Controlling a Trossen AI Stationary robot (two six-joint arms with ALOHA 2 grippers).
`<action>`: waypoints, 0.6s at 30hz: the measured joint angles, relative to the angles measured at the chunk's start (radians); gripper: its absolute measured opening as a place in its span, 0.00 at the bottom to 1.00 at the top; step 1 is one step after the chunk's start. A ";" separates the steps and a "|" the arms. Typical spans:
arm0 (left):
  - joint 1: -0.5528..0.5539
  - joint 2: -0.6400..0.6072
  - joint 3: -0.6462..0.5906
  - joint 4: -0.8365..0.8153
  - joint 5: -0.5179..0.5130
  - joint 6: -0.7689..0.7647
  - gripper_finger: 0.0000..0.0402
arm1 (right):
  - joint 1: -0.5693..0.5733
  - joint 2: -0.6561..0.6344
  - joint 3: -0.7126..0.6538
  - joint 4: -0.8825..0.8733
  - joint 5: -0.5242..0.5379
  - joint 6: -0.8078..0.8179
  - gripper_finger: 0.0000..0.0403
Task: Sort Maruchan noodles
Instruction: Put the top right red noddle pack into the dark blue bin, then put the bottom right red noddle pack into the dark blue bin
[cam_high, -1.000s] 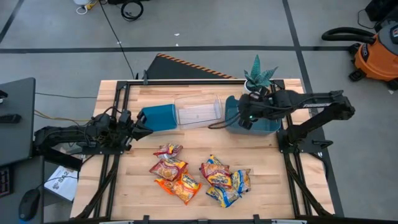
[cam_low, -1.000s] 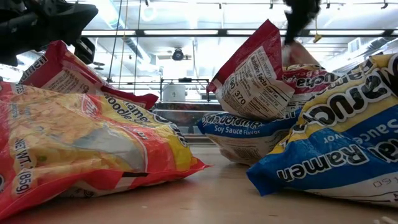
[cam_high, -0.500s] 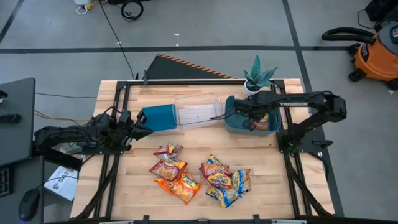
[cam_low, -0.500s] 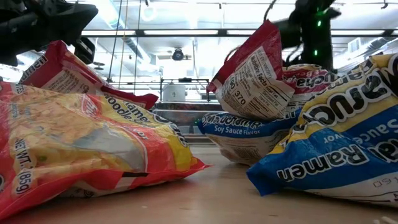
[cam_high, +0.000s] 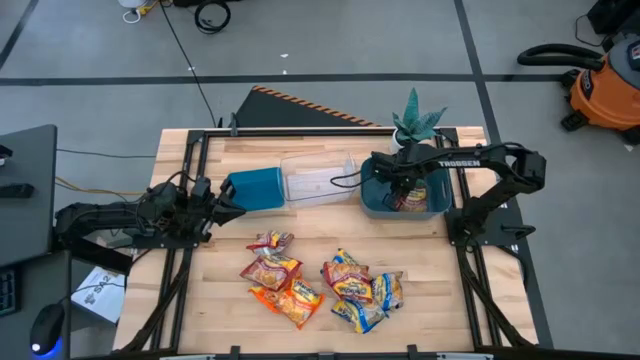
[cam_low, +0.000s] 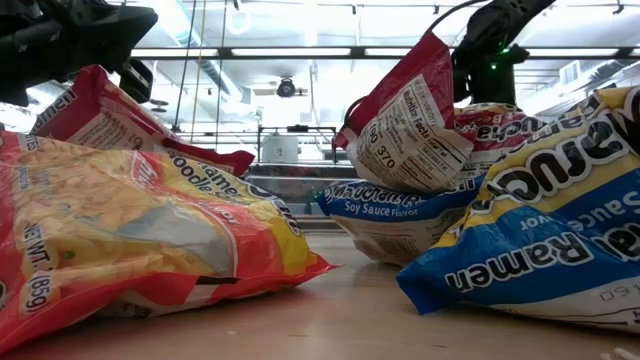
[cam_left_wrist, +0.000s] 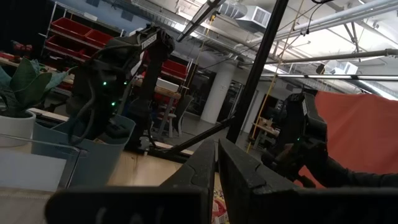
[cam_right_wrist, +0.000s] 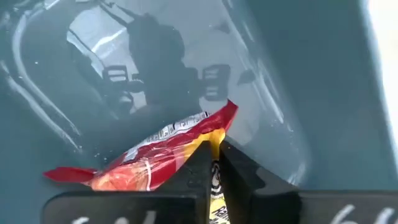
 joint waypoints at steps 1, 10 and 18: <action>0.000 0.000 0.000 0.000 0.000 0.000 0.07 | 0.000 -0.005 0.008 -0.004 0.005 -0.001 0.11; 0.000 0.000 0.000 0.000 0.000 0.000 0.07 | 0.017 -0.075 0.140 -0.041 -0.006 0.002 0.25; 0.000 0.000 0.000 0.000 0.000 0.000 0.07 | 0.194 -0.128 0.235 0.115 -0.062 -0.036 0.29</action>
